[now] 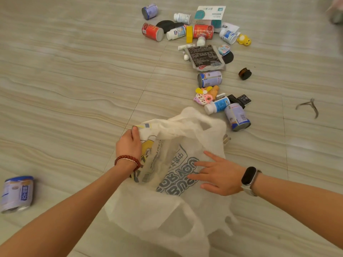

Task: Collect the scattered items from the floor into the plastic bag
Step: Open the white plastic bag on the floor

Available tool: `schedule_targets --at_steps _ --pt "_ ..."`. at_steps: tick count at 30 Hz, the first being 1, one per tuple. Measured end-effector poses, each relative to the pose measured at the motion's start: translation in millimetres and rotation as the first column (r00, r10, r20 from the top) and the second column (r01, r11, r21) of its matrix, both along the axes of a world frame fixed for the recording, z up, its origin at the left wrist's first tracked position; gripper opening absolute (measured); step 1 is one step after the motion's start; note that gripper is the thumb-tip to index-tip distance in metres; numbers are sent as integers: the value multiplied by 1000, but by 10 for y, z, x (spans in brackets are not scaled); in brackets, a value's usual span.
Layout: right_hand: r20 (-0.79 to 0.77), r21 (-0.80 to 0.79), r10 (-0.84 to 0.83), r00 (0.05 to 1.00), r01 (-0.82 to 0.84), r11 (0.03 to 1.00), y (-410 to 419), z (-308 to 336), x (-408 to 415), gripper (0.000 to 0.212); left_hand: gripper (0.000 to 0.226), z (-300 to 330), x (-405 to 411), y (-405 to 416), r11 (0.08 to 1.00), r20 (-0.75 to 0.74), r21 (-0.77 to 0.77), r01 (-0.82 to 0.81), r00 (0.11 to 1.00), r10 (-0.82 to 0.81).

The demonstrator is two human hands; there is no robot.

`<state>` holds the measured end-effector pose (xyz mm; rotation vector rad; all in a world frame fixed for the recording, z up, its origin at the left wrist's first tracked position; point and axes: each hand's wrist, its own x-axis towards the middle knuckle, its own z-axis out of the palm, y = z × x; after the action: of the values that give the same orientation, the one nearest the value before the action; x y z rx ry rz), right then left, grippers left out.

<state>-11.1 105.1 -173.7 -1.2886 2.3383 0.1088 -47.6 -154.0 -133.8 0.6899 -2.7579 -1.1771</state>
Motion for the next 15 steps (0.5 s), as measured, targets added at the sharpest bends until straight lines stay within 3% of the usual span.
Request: schedule_targets --at_steps 4,7,11,13,15 --pt "39 133 -111 993 105 986 204 75 -66 81 43 -24 7 -161 996 -10 -85 -36 999 36" --pt "4 128 -164 986 162 978 290 176 -126 79 40 -41 -5 -246 993 -3 -106 -57 998 57" --pt "-261 -364 -272 926 166 916 177 408 -139 47 34 10 17 -232 997 -57 -60 45 997 -49" --pt "-360 -481 -314 879 114 869 59 430 -203 40 30 35 64 -139 993 -79 -20 118 990 -119" --pt "-415 -492 -321 851 87 866 -47 430 -298 44 29 42 104 -47 982 -102 11 187 977 -185"
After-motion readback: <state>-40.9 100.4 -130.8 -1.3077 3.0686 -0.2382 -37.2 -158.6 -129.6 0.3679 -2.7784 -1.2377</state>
